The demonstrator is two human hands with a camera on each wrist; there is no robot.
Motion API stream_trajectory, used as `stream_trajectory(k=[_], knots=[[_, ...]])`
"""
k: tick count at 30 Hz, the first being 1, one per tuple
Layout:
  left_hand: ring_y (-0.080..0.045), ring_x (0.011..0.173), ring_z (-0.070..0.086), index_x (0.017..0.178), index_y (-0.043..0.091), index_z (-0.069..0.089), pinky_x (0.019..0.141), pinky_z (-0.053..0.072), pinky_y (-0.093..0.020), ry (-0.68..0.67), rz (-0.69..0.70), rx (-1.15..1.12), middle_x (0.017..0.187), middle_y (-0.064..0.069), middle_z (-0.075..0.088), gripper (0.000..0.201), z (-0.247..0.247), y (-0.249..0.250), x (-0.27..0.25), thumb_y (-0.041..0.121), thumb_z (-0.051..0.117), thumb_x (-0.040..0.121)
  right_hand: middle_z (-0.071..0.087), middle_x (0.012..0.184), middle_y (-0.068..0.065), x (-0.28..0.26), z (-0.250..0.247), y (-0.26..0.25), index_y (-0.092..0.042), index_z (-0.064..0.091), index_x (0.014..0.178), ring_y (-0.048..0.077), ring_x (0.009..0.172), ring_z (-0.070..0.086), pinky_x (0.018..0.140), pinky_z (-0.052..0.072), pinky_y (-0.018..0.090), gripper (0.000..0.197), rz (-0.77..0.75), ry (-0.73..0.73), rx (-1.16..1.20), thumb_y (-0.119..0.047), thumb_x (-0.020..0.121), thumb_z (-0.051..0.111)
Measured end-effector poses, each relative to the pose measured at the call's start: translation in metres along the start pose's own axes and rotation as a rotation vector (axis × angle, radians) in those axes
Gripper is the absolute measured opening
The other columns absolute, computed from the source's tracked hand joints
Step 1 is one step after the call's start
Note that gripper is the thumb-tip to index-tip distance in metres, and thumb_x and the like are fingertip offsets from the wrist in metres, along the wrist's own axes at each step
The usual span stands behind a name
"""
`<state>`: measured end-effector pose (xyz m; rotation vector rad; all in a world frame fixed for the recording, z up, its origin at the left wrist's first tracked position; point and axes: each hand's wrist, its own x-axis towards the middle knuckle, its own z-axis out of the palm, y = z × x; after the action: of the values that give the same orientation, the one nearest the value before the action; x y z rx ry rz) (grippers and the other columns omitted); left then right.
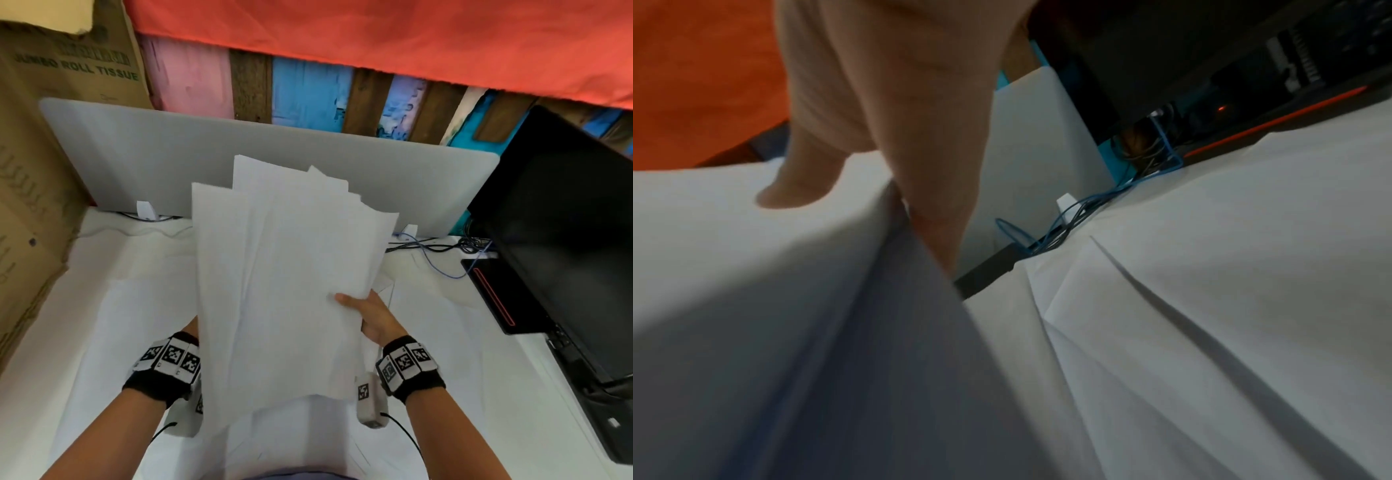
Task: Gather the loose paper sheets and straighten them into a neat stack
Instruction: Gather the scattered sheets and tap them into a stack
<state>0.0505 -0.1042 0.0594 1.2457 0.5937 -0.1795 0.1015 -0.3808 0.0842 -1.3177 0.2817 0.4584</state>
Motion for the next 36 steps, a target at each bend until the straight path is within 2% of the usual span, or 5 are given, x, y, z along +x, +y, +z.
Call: stream_trajectory(k=[11, 15, 26, 32, 36], knots=[[0.000, 0.064, 0.068, 0.090, 0.027, 0.071, 0.060, 0.054, -0.018, -0.119, 0.304, -0.212, 0.084, 0.013, 0.072, 0.051, 0.004, 0.032, -0.021, 0.062, 0.035, 0.079, 0.060, 0.086, -0.004, -0.014, 0.010, -0.017, -0.013, 0.053, 0.092, 0.018, 0.085, 0.058, 0.067, 0.047, 0.019, 0.024, -0.231, 0.238, -0.088, 0.002, 0.079, 0.067], [0.000, 0.086, 0.067, 0.114, 0.020, 0.052, 0.072, 0.052, -0.014, -0.336, 0.457, 0.060, 0.093, 0.017, 0.073, 0.097, 0.021, 0.049, -0.028, 0.065, 0.082, 0.033, 0.056, 0.091, -0.007, -0.020, 0.015, -0.027, -0.013, 0.047, 0.099, 0.014, 0.090, 0.057, 0.084, 0.044, 0.027, 0.030, -0.332, 0.255, -0.092, -0.006, 0.079, 0.069], [0.027, 0.126, 0.018, 0.135, 0.033, -0.012, 0.098, 0.021, 0.005, -0.300, 0.741, 0.429, 0.133, 0.054, 0.015, 0.134, 0.031, 0.027, -0.053, 0.085, 0.062, 0.036, 0.062, 0.092, -0.003, -0.026, 0.011, -0.026, -0.020, 0.054, 0.090, 0.015, 0.089, 0.061, 0.077, 0.050, 0.023, 0.021, -0.381, 0.279, 0.015, -0.006, 0.081, 0.067], [0.009, 0.089, 0.061, 0.107, 0.028, 0.053, 0.084, 0.049, -0.017, -0.057, 0.677, 0.246, 0.096, 0.020, 0.067, 0.051, 0.020, 0.021, -0.034, 0.035, 0.076, 0.062, 0.055, 0.094, -0.006, -0.025, 0.003, -0.023, -0.008, 0.038, 0.108, 0.006, 0.085, 0.055, 0.077, 0.046, 0.022, 0.040, -0.347, 0.261, 0.002, -0.008, 0.081, 0.068], [0.004, 0.087, 0.066, 0.103, 0.030, 0.057, 0.073, 0.052, -0.013, -0.190, 0.574, 0.196, 0.088, 0.023, 0.072, 0.078, 0.017, 0.051, -0.024, 0.062, 0.082, 0.037, 0.062, 0.111, 0.007, -0.027, 0.005, -0.024, -0.002, 0.044, 0.117, 0.023, 0.102, 0.061, 0.089, 0.050, 0.036, 0.066, -0.314, 0.211, -0.046, -0.023, 0.066, 0.081]])
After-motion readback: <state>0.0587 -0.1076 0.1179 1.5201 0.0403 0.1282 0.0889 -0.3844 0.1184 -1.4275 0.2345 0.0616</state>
